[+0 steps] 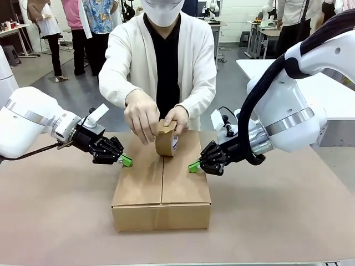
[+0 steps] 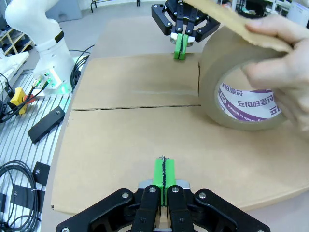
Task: Wrap the clocks to prevent damage.
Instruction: After the human seals the box with tape, release both hands from the side flaps of the Package Box.
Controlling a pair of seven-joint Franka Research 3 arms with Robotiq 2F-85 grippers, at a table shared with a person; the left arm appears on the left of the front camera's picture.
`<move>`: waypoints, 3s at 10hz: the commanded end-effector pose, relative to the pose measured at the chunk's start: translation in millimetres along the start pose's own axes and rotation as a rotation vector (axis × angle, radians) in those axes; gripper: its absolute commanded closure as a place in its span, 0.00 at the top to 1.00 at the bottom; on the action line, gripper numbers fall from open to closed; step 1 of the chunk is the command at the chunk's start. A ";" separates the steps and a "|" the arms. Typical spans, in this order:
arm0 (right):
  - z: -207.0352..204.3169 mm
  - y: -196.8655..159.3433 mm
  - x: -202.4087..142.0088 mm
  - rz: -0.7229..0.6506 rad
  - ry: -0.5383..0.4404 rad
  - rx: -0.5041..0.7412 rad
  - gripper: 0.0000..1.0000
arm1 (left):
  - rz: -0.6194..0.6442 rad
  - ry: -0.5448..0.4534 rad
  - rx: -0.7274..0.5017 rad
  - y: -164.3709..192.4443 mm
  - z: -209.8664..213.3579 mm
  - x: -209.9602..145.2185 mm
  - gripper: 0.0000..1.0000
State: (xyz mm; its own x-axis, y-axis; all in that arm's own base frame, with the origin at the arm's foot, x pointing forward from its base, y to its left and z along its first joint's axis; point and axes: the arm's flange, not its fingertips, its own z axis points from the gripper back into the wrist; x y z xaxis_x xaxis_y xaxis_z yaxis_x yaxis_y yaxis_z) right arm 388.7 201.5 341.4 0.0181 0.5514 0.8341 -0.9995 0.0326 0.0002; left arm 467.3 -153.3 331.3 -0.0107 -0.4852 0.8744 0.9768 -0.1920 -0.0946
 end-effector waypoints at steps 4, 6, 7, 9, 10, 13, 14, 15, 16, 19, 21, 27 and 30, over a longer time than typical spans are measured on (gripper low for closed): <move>-3.2 0.3 -4.0 -0.007 0.008 0.002 0.01 | 0.000 -0.003 0.010 0.0 -2.7 -5.1 0.00; -3.2 0.3 -4.0 -0.007 0.008 0.002 0.01 | 0.000 -0.003 0.010 0.0 -2.7 -5.1 0.00; -3.2 0.3 -4.0 -0.007 0.008 0.002 0.01 | 0.000 -0.003 0.010 0.0 -2.7 -5.1 0.00; -3.2 0.3 -4.0 -0.007 0.008 0.002 0.01 | 0.000 -0.003 0.010 0.0 -2.7 -5.1 0.00; -3.2 0.3 -4.0 -0.007 0.008 0.002 0.01 | 0.000 -0.003 0.010 0.0 -2.7 -5.1 0.00; -3.2 0.3 -4.0 -0.007 0.008 0.002 0.01 | 0.000 -0.003 0.010 0.0 -2.7 -5.1 0.00; -3.2 0.3 -4.0 -0.007 0.008 0.002 0.01 | 0.000 -0.003 0.010 0.0 -2.7 -5.1 0.00; -3.2 0.3 -4.0 -0.007 0.008 0.002 0.01 | 0.000 -0.003 0.010 0.0 -2.7 -5.1 0.00; -3.2 0.3 -4.0 -0.007 0.008 0.002 0.01 | 0.000 -0.003 0.010 0.0 -2.7 -5.1 0.00; -3.2 0.3 -4.0 -0.007 0.008 0.002 0.01 | 0.000 -0.003 0.010 0.0 -2.7 -5.1 0.00; -3.2 0.3 -4.0 -0.007 0.008 0.002 0.01 | 0.000 -0.003 0.010 0.0 -2.7 -5.1 0.00; -3.2 0.3 -4.0 -0.007 0.008 0.002 0.01 | 0.000 -0.003 0.010 0.0 -2.7 -5.1 0.00; -3.2 0.3 -4.0 -0.007 0.008 0.002 0.01 | 0.000 -0.003 0.010 0.0 -2.7 -5.1 0.00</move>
State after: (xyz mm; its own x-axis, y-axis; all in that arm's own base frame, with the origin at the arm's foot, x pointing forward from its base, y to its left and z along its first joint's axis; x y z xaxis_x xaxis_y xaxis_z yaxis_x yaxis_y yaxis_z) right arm 388.7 201.5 340.9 0.0191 0.5516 0.8339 -0.9995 0.0326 0.0013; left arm 467.4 -153.1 331.1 -0.0099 -0.4852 0.8744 0.9769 -0.1915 -0.0952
